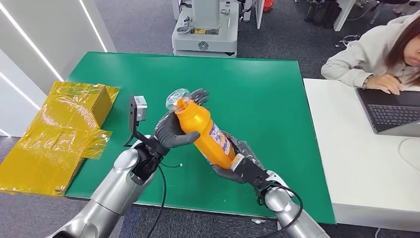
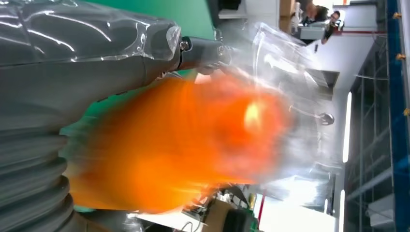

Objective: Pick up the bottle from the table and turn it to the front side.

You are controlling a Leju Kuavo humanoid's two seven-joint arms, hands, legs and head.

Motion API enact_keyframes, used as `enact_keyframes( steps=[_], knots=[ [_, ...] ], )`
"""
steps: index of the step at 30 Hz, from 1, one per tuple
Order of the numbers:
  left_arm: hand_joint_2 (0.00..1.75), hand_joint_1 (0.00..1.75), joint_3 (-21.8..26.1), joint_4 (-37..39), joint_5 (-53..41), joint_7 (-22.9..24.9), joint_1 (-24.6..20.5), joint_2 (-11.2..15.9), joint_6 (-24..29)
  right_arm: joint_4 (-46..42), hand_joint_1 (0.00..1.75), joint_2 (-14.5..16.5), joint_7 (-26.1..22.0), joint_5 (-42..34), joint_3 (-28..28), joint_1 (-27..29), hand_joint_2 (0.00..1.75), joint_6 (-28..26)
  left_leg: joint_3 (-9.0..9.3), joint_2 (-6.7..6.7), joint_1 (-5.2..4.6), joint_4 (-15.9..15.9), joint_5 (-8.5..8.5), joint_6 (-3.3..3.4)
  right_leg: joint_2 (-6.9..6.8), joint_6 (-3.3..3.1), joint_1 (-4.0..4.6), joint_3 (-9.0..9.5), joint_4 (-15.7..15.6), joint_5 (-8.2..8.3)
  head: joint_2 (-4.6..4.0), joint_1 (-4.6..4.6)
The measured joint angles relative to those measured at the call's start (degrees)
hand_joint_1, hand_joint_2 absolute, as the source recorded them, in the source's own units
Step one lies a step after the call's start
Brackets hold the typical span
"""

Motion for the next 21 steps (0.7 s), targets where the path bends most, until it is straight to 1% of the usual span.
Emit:
enact_keyframes(
  steps=[3, 6, 10, 13, 17, 21],
  knots=[
    [1.75, 0.00, -0.42, 1.33, -0.05, 0.80, -3.69, -0.75, 1.90, 2.56, 1.75, 1.68, 0.15, 0.89, 1.05, -1.47, 1.75, -1.22, 0.00, 0.00, 0.00, 0.00, 0.01, 0.00, 0.00, 0.00, 0.00, 0.00, 0.01, 0.00, 0.00, 0.00],
    [1.75, 0.00, -0.66, 3.60, -0.20, 1.01, -6.34, -1.61, 3.37, 3.89, 1.75, 2.76, 1.01, 1.20, 1.18, -2.20, 1.75, -1.77, 0.00, 0.00, 0.00, 0.01, 0.01, 0.00, 0.01, 0.00, 0.00, -0.01, 0.00, 0.00, 0.00, 0.00],
    [1.75, 0.00, -0.70, 7.66, 0.49, 1.34, -8.74, -2.78, 4.27, 5.08, 1.75, 3.43, 2.81, 2.46, 1.08, -2.56, 1.75, -2.00, -0.01, 0.01, -0.01, 0.02, 0.01, 0.01, 0.02, 0.00, 0.00, -0.02, -0.01, 0.00, 0.00, 0.00],
    [1.75, 0.00, -0.72, 9.71, 0.53, 1.43, -9.78, -3.40, 4.45, 5.84, 1.75, 3.64, 3.11, 2.74, 0.96, -2.57, 1.75, -2.11, -0.02, 0.02, -0.01, 0.02, 0.01, 0.01, 0.03, 0.00, -0.01, -0.04, -0.01, 0.00, 0.00, 0.00],
    [1.75, 1.75, -1.22, 11.90, -0.97, 1.65, -10.71, -4.05, 4.57, 6.70, 1.75, 3.75, 3.57, 3.82, 0.61, -2.43, 1.75, -2.68, -0.02, 0.02, -0.01, 0.03, 0.01, 0.01, 0.03, 0.00, -0.02, -0.05, -0.01, 0.00, 0.00, 0.01],
    [1.75, 1.75, -2.62, 14.09, -4.11, 0.72, -11.47, -4.48, 4.77, 7.16, 1.75, 3.76, 3.92, 4.51, -0.07, -1.69, 1.75, -3.15, -0.03, 0.03, -0.01, 0.03, 0.01, 0.01, 0.04, 0.00, -0.02, -0.05, -0.01, 0.00, 0.00, 0.00]
  ],
)
